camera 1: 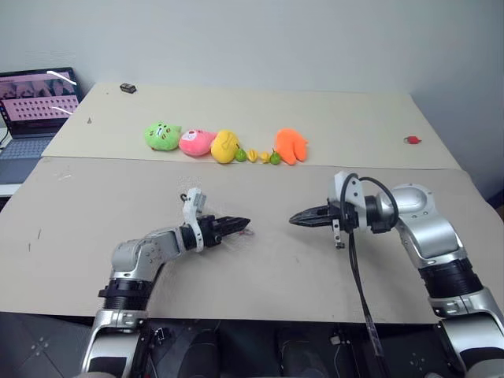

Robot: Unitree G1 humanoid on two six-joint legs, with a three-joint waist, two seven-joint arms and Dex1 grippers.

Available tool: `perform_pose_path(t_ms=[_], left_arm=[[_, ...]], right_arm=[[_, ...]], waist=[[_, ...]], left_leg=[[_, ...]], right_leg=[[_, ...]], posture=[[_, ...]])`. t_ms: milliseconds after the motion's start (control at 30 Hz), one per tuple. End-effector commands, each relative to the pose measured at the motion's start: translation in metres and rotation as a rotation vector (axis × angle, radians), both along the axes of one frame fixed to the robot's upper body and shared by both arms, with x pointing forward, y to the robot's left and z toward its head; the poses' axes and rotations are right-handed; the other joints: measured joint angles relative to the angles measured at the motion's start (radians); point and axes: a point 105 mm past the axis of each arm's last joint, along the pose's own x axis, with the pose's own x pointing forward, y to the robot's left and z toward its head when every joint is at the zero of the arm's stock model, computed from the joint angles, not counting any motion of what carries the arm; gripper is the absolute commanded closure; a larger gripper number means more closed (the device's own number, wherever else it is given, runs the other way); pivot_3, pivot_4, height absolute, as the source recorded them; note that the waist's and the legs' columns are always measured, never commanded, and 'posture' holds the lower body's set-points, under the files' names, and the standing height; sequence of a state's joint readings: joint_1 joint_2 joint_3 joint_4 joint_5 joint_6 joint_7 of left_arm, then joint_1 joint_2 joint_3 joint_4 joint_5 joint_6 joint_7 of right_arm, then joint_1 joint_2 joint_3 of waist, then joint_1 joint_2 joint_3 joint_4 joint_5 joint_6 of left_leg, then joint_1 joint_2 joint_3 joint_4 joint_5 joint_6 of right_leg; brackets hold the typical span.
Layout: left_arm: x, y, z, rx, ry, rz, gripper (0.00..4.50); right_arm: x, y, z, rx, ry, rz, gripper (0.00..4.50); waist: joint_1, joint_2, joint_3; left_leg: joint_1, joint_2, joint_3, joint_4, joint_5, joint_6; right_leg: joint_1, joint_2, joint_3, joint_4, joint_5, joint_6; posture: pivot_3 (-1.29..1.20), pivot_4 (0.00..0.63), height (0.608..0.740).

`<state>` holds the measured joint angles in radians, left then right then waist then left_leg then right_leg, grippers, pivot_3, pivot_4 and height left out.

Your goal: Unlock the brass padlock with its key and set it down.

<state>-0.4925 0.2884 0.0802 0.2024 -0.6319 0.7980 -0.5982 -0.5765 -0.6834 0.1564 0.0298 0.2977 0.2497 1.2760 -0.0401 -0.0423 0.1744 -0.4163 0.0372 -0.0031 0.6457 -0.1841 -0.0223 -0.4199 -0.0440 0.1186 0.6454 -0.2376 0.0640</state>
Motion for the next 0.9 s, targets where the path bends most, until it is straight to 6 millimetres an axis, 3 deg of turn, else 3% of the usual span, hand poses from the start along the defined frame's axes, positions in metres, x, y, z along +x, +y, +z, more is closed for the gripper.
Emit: perform_pose_path(t_ms=[33,167,300,367,533,667,800,900], left_arm=[[0.026,0.043,-0.002,0.19,-0.088,0.257,1.33],[0.029,0.063,0.001,0.428,-0.224,0.347,1.33],[0.023,0.067,0.024,0.413,-0.265,0.432,1.33],[0.019,0.078,0.037,0.382,-0.265,0.527,1.33],[-0.007,0.107,0.059,0.322,-0.279,0.696,1.33],[-0.035,0.131,0.055,0.391,-0.292,0.792,1.33],[-0.061,0.144,0.04,0.511,-0.324,0.822,1.33],[-0.085,0.154,0.0,0.724,-0.309,0.81,1.33]], right_arm=[[0.003,-0.005,0.017,0.05,-0.033,-0.023,4.5],[0.006,-0.006,0.019,0.05,-0.032,-0.027,4.5],[0.009,-0.007,0.021,0.058,-0.044,-0.039,4.5],[0.014,-0.01,0.023,0.079,-0.07,-0.081,4.5],[0.036,-0.042,0.015,0.137,-0.133,-0.321,4.5],[0.038,-0.073,0.011,0.358,-0.07,-0.533,4.5],[0.028,-0.102,-0.02,0.508,0.036,-0.743,4.5],[0.019,-0.117,-0.05,0.626,0.098,-0.936,4.5]], waist=[[-0.004,0.0,0.0],[-0.019,0.0,0.0],[-0.023,-0.001,0.0],[-0.021,-0.001,0.0],[-0.017,-0.002,0.001],[-0.009,-0.002,0.001],[-0.003,-0.003,0.002],[-0.005,-0.003,0.001]], left_leg=[[0.0,0.0,0.0,0.0,0.0,0.0],[0.0,0.0,0.0,-0.001,0.0,0.0],[0.0,0.0,0.001,-0.002,0.0,0.0],[-0.002,0.0,0.0,-0.001,0.0,0.0],[-0.004,0.0,0.0,-0.001,0.0,0.0],[-0.004,0.0,0.0,-0.001,0.0,0.0],[-0.004,0.0,0.0,-0.001,0.0,0.0],[-0.003,0.0,0.001,-0.001,0.0,0.0]], right_leg=[[0.0,0.0,0.0,0.0,0.0,0.0],[-0.001,0.001,0.002,0.0,0.001,-0.002],[-0.002,0.001,0.002,0.0,0.001,-0.002],[-0.003,0.001,0.001,0.0,0.001,-0.001],[-0.004,0.0,0.001,0.0,0.003,-0.005],[-0.004,-0.001,0.0,0.0,0.004,-0.006],[-0.003,-0.001,0.0,0.0,0.004,-0.006],[-0.002,-0.001,0.0,-0.001,0.003,-0.007]], posture=[[0.0,0.15,0.717],[0.0,0.15,0.717],[0.0,0.15,0.717],[0.0,0.15,0.717],[0.0,0.15,0.717],[0.0,0.15,0.717],[0.0,0.15,0.717],[0.0,0.15,0.717]])
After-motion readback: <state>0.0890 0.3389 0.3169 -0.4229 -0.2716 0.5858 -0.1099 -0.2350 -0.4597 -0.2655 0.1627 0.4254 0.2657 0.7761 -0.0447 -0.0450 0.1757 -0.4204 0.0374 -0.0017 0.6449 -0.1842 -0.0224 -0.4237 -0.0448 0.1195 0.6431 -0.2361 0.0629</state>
